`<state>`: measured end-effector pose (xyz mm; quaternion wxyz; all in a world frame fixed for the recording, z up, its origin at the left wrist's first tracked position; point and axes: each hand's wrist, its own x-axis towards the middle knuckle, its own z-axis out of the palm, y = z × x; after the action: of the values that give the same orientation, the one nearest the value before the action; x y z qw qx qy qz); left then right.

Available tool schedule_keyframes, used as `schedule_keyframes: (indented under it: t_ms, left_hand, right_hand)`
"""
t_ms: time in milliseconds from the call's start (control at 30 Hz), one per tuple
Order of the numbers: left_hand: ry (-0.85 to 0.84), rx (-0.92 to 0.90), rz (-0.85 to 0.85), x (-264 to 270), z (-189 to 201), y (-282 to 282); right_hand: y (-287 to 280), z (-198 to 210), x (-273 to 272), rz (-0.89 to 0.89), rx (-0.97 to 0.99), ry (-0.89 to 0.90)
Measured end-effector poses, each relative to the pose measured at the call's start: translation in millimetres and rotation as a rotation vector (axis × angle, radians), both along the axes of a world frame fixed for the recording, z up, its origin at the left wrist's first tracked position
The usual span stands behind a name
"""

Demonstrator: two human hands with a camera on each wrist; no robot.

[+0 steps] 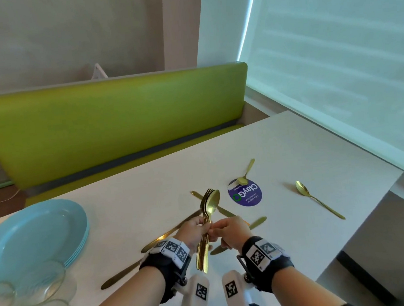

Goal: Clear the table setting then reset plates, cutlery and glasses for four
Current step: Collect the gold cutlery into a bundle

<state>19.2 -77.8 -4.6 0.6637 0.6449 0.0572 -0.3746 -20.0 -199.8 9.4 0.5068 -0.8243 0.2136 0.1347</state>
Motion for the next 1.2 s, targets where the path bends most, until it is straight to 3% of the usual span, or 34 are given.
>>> schedule_keyframes:
  t_ms: [233,333,533,867,1033,1200]
  left_hand:
    - [0.003,0.053,0.079,31,-9,-28]
    - [-0.008,0.092,0.159,52,-12,-38]
    - [0.011,0.101,0.296,84,-18,-56]
    - [0.053,0.089,0.402,99,-33,-70]
    - [0.071,0.090,0.429,100,-37,-74]
    - [0.091,0.080,0.449,102,-32,-82]
  right_hand:
    - [-62,4,47,0.188,-0.288,0.022]
    - [-107,4,82,0.275,-0.584,0.093]
    - [-184,-7,142,0.259,-0.836,0.158]
    - [-213,-38,193,0.617,-0.978,0.104]
    - [-211,-42,196,0.692,-1.138,0.009]
    - [-210,-47,190,0.792,-1.090,-0.079]
